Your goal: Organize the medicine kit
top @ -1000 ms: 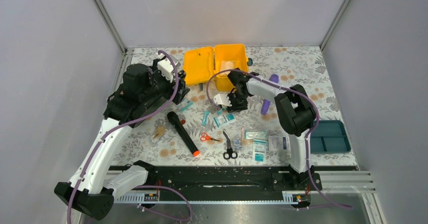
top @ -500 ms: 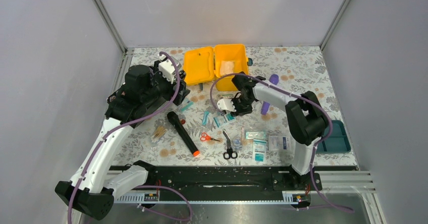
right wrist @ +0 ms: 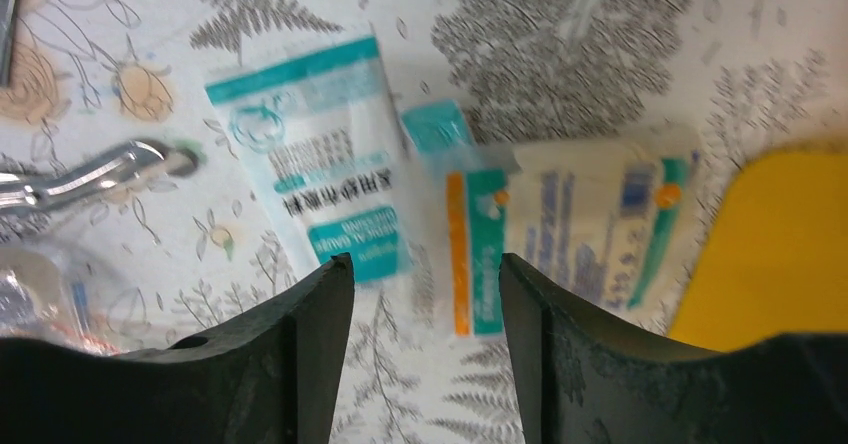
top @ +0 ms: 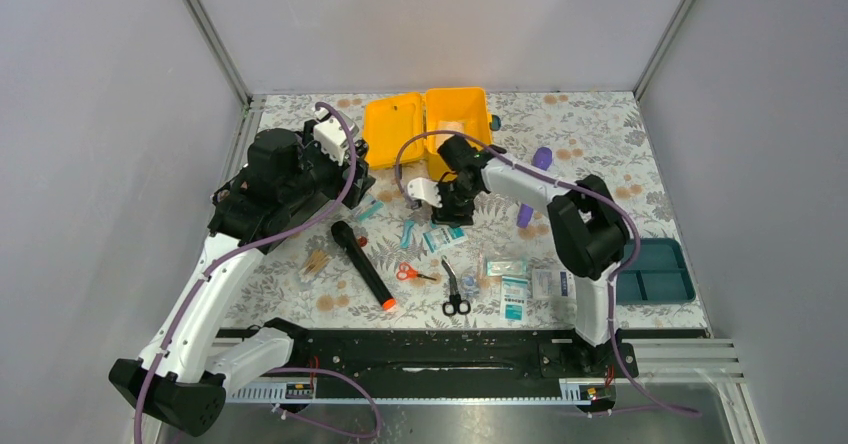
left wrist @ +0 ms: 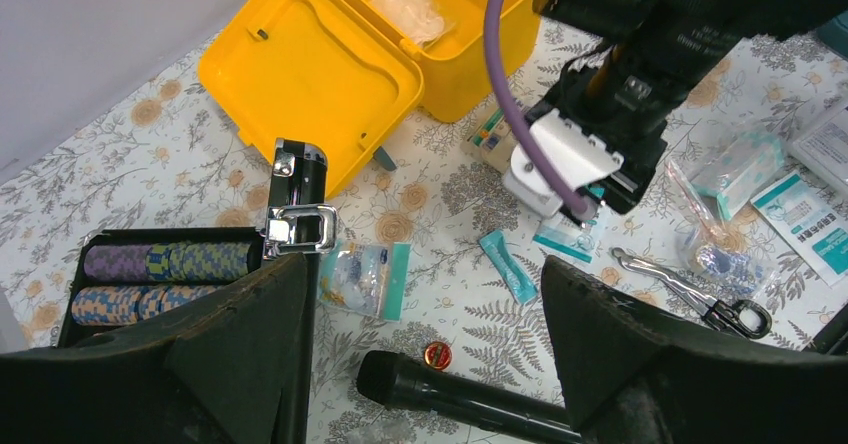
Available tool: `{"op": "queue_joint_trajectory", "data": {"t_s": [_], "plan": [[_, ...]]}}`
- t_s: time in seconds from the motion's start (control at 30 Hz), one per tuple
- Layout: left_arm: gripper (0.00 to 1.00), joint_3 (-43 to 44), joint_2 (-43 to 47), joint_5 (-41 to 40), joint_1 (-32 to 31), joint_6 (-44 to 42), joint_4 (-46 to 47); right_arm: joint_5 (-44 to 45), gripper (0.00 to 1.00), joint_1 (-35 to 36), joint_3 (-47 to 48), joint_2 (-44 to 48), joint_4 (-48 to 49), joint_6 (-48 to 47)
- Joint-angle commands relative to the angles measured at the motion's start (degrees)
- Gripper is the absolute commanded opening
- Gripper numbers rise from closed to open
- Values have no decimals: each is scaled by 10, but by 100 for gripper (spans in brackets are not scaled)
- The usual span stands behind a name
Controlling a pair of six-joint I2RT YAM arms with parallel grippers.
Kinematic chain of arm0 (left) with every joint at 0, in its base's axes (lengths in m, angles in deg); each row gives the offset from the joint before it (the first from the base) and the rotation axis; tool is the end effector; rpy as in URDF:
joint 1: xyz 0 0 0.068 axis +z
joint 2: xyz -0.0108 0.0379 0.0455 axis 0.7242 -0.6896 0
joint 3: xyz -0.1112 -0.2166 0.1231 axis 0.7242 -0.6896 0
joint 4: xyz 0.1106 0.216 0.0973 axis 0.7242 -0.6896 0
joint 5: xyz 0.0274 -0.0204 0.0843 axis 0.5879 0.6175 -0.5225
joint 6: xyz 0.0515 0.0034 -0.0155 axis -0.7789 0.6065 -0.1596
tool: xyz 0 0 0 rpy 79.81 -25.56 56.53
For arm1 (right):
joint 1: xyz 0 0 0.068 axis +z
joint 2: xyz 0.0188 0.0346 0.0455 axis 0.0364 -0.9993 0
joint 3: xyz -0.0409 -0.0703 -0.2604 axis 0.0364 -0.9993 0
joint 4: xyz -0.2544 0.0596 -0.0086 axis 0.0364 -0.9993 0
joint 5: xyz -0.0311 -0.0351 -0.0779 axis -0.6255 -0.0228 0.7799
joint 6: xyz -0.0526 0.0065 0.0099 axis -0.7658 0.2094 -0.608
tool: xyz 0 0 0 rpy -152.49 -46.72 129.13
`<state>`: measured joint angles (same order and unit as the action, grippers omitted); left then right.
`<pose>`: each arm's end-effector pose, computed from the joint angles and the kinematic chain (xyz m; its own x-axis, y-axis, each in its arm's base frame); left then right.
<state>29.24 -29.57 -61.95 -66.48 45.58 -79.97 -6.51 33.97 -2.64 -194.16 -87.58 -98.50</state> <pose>0.1947 -0.0824 0.3917 -0.2159 0.2955 -0.9306 0.6474 0.7568 0.0901 0.3275 0.2536 0.1929 0.2809 -0.8406 -0.4631 -0.9535 -0.1894 -0.2345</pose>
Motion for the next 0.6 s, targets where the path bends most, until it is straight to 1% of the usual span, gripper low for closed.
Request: {"op": "queue_joint_trajectory", "data": {"t_s": [0.0,0.1,0.2,0.4,0.5,0.53,0.57], "plan": [[87,30,6,-21,0,-11,9,6,63,27,25,-26,-1,31],[87,36,5,-22,-1,-9,7,36,65,37,20,-38,25,37],[87,32,7,-19,0,-7,7,54,64,43,28,-50,31,48],[87,22,9,-19,-1,-1,15,71,57,47,36,-64,45,65],[87,18,9,-19,-1,3,19,81,48,48,32,-63,55,73],[87,17,9,-19,0,3,18,83,43,48,32,-61,56,76],[87,17,9,-19,0,3,19,85,36,48,29,-57,55,80]]}}
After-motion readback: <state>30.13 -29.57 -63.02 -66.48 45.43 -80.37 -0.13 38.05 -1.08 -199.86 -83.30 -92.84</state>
